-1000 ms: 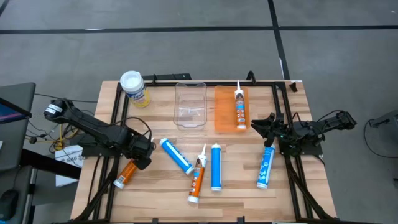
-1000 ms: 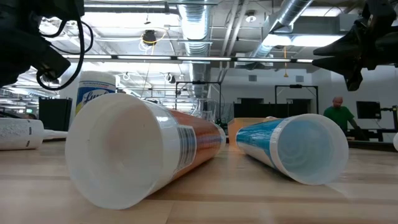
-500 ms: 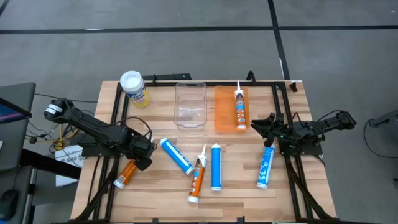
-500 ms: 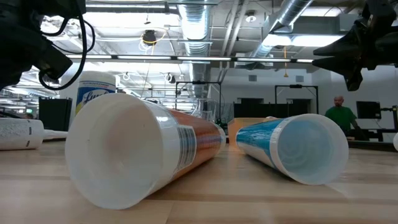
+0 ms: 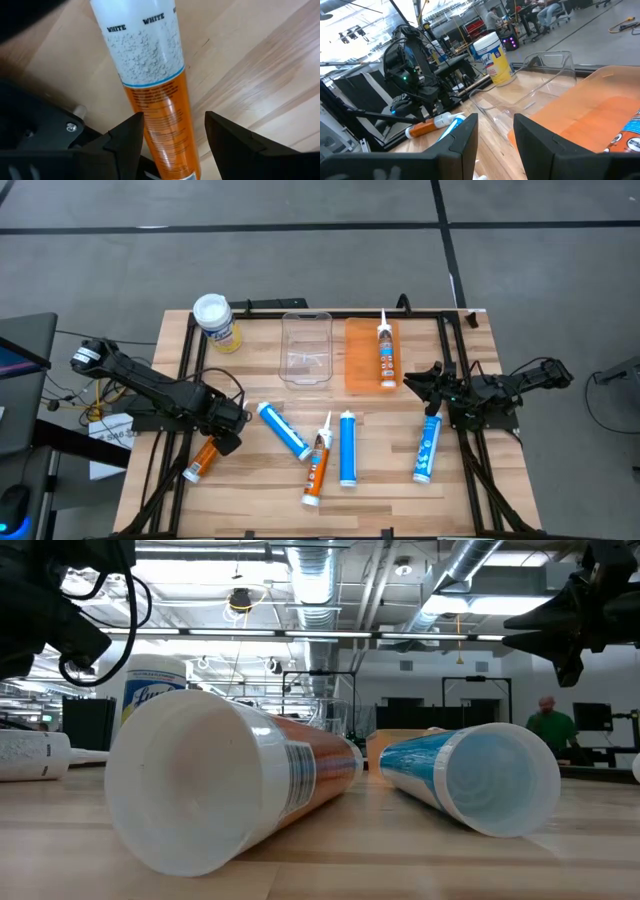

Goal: Pick & place silicon tubes, Sealant and Lysol wipes
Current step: Put the left orange sealant into the orange bin

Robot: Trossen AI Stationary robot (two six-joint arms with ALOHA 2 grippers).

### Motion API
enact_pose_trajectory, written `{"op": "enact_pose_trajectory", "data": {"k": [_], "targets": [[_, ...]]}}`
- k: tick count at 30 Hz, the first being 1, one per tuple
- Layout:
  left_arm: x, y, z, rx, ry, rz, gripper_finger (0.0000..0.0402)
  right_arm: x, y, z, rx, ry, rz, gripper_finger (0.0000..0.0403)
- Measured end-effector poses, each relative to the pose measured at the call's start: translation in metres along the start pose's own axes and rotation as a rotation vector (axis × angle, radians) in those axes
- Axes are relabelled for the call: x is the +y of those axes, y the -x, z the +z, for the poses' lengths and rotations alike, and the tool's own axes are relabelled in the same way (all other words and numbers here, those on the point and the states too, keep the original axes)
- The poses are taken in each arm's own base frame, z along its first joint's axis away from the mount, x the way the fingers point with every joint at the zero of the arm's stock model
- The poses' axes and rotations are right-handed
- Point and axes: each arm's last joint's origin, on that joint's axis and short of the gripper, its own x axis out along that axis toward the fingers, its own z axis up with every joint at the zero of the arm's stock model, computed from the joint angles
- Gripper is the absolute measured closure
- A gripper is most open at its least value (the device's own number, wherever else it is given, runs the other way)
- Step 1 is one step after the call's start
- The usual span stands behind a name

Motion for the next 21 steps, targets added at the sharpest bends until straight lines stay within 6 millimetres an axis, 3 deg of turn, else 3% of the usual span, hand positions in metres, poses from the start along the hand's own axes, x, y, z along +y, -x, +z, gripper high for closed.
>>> {"op": "enact_pose_trajectory", "data": {"k": [9, 21], "targets": [[0.0000, 0.0000, -0.0008, 0.023, -0.006, -0.008, 0.0192, 0.0000, 0.0000, 0.0000, 0.000, 0.000, 0.000, 0.0285], [-0.0019, -0.0021, -0.0101, 0.028, 0.042, 0.026, 0.0100, 0.0000, 0.0000, 0.0000, 0.000, 0.000, 0.000, 0.0285]]}}
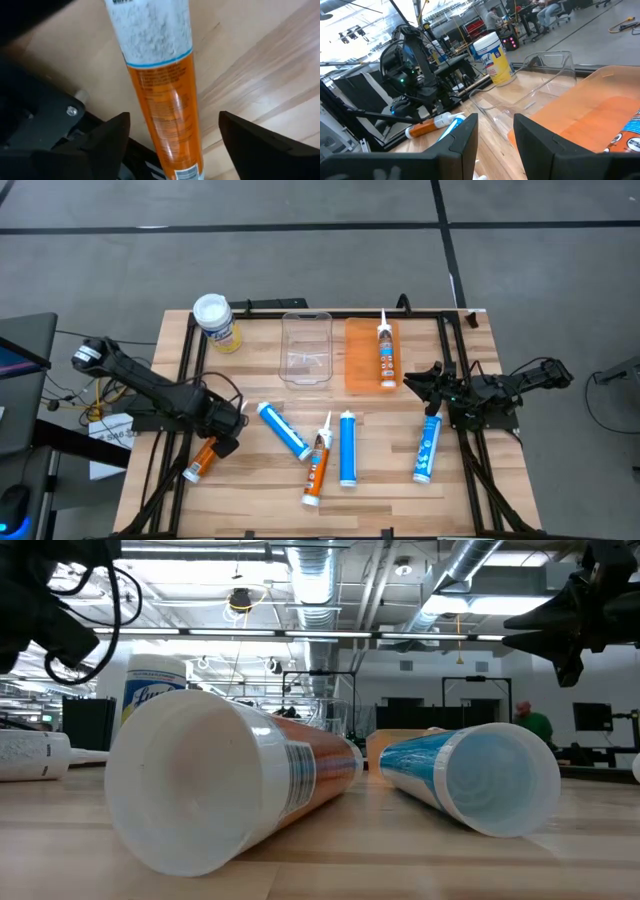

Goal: Pick & place silicon tubes, Sealant and Lysol wipes
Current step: Put the left orange sealant into the orange bin

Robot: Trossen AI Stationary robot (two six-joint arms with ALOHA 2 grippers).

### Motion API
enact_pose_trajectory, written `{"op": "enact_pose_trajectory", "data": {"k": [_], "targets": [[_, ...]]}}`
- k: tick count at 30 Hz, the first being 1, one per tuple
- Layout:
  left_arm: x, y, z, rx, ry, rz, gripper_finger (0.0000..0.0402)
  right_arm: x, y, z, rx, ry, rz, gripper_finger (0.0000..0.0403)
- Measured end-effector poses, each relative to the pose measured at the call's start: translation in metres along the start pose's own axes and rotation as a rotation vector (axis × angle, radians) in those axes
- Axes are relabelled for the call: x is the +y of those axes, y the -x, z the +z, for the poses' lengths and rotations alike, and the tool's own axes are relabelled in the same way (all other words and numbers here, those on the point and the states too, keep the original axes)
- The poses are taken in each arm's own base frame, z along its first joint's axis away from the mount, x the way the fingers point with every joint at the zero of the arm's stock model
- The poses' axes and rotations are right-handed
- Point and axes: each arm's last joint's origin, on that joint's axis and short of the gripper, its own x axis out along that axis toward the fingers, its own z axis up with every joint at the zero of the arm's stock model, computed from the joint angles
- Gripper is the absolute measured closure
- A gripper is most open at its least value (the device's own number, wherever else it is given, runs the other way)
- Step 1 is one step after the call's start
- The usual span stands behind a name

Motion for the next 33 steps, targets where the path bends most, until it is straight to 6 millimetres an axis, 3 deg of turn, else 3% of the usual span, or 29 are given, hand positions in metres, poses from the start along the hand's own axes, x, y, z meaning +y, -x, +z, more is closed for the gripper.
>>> {"op": "enact_pose_trajectory", "data": {"k": [6, 13, 26, 30, 33], "targets": [[-0.004, -0.002, -0.006, -0.055, 0.038, 0.010, 0.0075, 0.000, 0.000, 0.000, 0.000, 0.000, 0.000, 0.0285], [-0.007, -0.003, -0.005, -0.114, 0.050, -0.010, 0.0073, 0.000, 0.000, 0.000, 0.000, 0.000, 0.000, 0.0285], [-0.017, -0.051, 0.013, -0.147, 0.087, 0.150, 0.0074, 0.000, 0.000, 0.000, 0.000, -0.007, 0.000, 0.0285], [-0.024, -0.062, 0.018, -0.133, 0.079, 0.170, 0.0095, 0.000, 0.000, 0.000, -0.003, -0.010, 0.002, 0.0285], [-0.025, -0.063, 0.018, -0.136, 0.083, 0.166, 0.0142, 0.000, 0.000, 0.001, -0.005, -0.015, 0.003, 0.0285]]}}
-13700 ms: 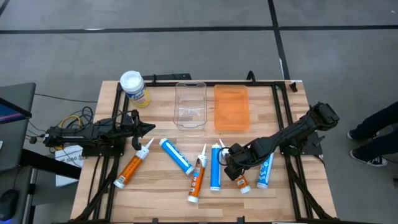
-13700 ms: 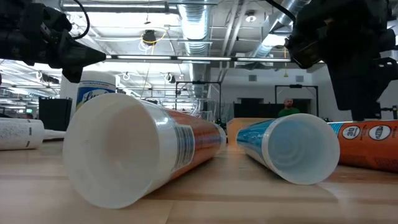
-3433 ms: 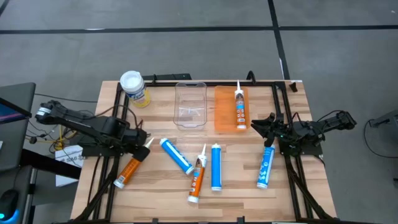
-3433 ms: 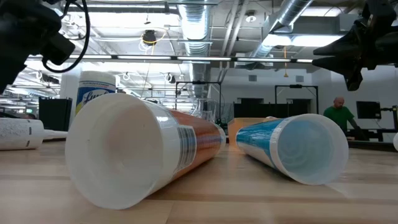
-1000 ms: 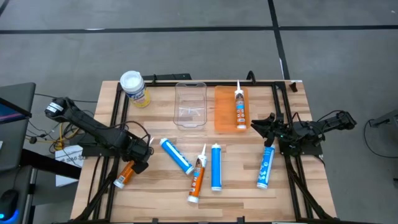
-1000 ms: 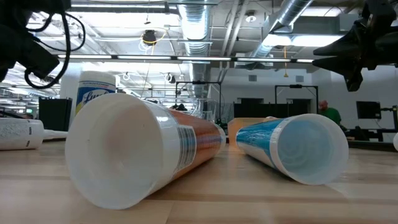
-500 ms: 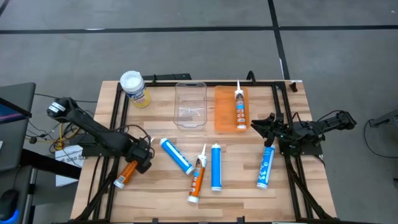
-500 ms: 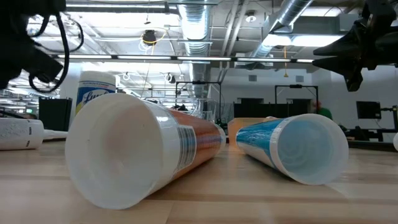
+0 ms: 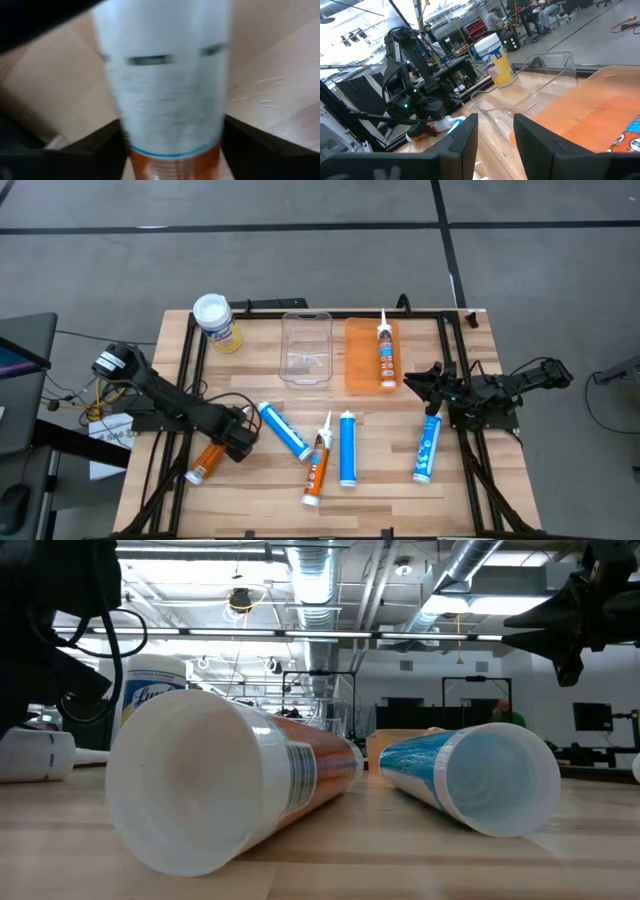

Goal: Pick & place silicon tubes, Sealant and Lysol wipes
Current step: Put the left orange sealant into the orange bin

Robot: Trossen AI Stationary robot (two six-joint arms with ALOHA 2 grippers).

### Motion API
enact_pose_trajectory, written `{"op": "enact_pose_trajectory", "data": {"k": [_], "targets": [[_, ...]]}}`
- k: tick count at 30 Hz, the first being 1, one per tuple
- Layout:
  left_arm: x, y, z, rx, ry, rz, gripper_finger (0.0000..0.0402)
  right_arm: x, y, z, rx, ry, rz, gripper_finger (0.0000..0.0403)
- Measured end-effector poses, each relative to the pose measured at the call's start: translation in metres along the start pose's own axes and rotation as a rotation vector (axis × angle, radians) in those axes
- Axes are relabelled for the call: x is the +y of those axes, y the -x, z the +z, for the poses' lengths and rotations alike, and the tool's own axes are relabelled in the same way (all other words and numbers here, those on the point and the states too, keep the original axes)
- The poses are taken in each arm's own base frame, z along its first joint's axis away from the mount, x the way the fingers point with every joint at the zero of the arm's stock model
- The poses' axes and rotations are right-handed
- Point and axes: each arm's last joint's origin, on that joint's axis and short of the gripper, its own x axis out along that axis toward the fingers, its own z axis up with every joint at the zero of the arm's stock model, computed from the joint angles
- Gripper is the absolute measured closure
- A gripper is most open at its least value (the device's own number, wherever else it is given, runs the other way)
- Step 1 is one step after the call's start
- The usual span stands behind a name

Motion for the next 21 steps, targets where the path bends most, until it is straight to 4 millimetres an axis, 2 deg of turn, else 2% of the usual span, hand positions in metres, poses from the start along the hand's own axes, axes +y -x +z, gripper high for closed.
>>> {"op": "enact_pose_trajectory", "data": {"k": [3, 9, 13, 17, 21], "targets": [[0.000, 0.004, 0.000, -0.024, 0.010, 0.006, 0.0205, 0.000, 0.000, 0.000, 0.000, -0.022, 0.000, 0.0285], [0.002, 0.015, 0.000, -0.067, 0.011, 0.004, 0.0208, 0.000, 0.000, 0.000, 0.000, -0.023, 0.000, 0.0285], [0.007, 0.032, -0.001, -0.096, 0.013, 0.043, 0.0208, 0.000, 0.000, 0.000, -0.001, -0.025, 0.001, 0.0285], [0.015, 0.064, -0.005, -0.113, 0.011, 0.046, 0.0208, 0.001, 0.000, 0.001, -0.010, -0.033, 0.006, 0.0285], [0.025, 0.109, -0.008, -0.222, 0.026, -0.055, 0.0208, 0.003, 0.000, 0.005, -0.044, -0.062, 0.024, 0.0285]]}}
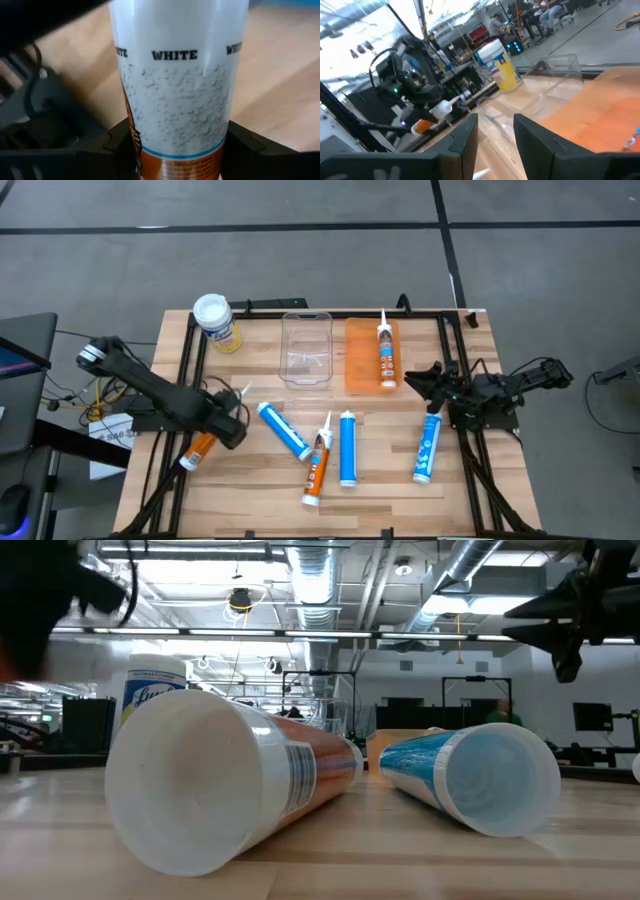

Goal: Pick & place silicon tubes, Sealant and Lysol wipes
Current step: Put the left orange sealant into the orange bin

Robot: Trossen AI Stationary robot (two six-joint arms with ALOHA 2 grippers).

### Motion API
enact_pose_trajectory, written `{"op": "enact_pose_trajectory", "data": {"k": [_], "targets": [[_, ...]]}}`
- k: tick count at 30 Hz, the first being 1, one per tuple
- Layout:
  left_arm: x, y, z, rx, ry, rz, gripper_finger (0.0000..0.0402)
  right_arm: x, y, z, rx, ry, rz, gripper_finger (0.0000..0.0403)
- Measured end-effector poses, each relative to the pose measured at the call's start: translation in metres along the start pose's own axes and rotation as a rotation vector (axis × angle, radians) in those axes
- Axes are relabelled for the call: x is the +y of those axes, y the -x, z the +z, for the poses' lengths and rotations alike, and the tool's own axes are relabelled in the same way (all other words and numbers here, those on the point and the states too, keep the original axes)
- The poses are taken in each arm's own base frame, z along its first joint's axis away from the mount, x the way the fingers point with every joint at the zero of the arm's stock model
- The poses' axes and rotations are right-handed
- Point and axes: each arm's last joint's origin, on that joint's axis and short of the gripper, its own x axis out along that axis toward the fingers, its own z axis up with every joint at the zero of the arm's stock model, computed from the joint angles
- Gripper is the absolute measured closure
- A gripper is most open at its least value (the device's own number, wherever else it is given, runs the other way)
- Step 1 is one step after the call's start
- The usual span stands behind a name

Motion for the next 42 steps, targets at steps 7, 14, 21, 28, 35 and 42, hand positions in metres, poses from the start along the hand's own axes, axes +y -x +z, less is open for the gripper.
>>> {"op": "enact_pose_trajectory", "data": {"k": [7, 14, 21, 28, 35, 42], "targets": [[0.017, 0.079, 0.023, -0.441, 0.138, -0.310, 0.0208, 0.005, 0.000, 0.009, -0.076, -0.078, 0.044, 0.0285], [0.014, 0.117, 0.055, -0.796, 0.106, -0.422, 0.0208, 0.010, 0.001, 0.015, -0.103, -0.124, 0.155, 0.0285], [-0.009, 0.129, 0.100, -1.020, 0.037, -0.486, 0.0208, 0.016, -0.005, 0.017, -0.131, -0.075, 0.168, 0.0283], [-0.029, 0.121, 0.148, -1.106, -0.013, -0.604, 0.0208, 0.038, -0.024, 0.028, -0.087, 0.002, 0.130, 0.0249], [-0.042, 0.106, 0.182, -1.117, -0.067, -0.733, 0.0208, 0.078, -0.060, 0.061, -0.073, 0.194, 0.079, 0.0194], [-0.046, 0.112, 0.191, -1.215, -0.144, -0.826, 0.0208, 0.096, -0.107, 0.074, 0.026, 0.290, 0.019, 0.0155]]}}
